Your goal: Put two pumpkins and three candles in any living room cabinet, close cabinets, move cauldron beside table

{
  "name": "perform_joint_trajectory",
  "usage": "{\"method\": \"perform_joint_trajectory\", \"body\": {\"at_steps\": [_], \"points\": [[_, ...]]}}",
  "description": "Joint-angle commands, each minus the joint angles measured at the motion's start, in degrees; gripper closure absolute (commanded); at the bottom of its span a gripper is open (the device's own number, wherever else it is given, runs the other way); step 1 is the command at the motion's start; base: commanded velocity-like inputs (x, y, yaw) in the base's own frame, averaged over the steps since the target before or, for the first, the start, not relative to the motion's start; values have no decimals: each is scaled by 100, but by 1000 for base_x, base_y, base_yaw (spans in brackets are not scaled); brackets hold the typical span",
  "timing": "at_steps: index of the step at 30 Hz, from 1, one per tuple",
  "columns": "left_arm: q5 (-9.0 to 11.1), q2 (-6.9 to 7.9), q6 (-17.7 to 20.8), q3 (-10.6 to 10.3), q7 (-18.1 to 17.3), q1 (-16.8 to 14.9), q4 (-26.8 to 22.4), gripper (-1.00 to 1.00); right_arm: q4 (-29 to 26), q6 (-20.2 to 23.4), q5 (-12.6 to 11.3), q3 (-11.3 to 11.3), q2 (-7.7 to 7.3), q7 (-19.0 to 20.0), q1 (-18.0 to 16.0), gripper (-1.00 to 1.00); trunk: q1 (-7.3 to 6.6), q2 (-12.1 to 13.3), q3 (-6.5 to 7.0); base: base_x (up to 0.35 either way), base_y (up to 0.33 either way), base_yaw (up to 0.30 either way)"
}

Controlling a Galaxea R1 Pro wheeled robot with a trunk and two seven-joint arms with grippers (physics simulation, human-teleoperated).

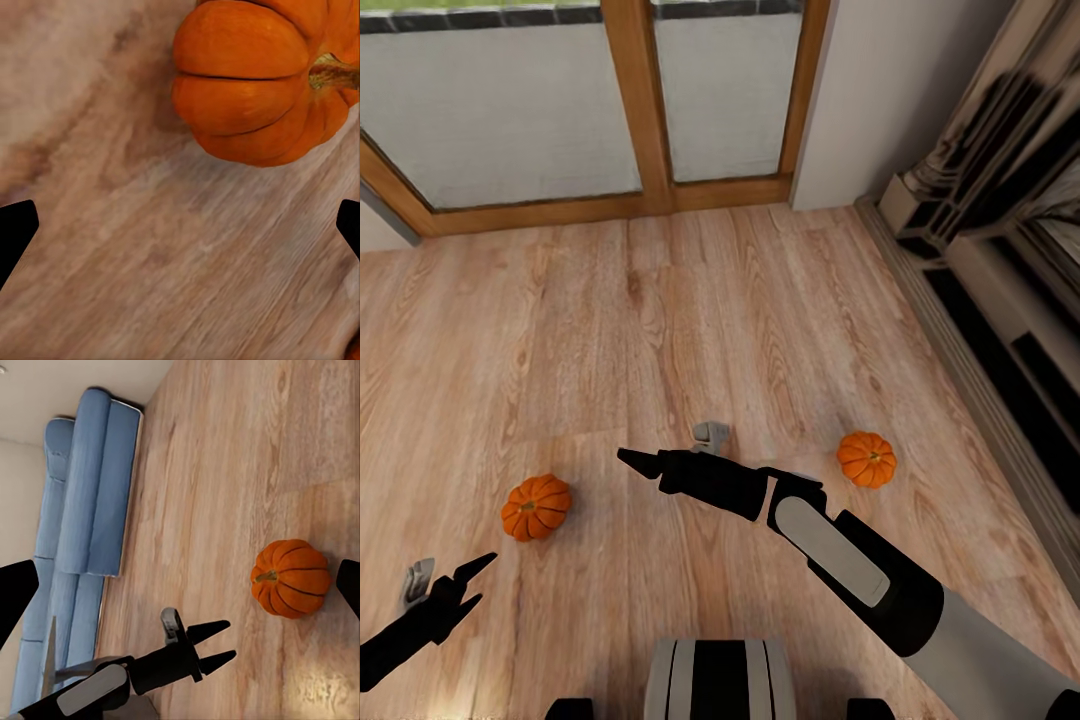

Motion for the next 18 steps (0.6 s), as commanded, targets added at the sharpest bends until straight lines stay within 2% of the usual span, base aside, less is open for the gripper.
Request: {"method": "perform_joint_trajectory", "body": {"at_steps": [1,6,12,18], "points": [[35,1,46,10,-7,-2,3,-100,-7,1,-59,7,-3,-48,-5,-100,1,-3,-26,0,0,0],[35,2,46,10,-19,-2,2,-100,-4,-5,-59,7,-3,-48,-5,-100,14,-10,-137,0,0,0],[27,2,68,204,-24,0,3,-100,-3,-6,-62,2,-3,-48,-6,-100,30,-18,-270,0,0,0],[25,2,77,245,-25,1,4,-100,-3,-6,-67,-1,-3,-48,-4,-100,45,-26,-403,0,0,0]]}}
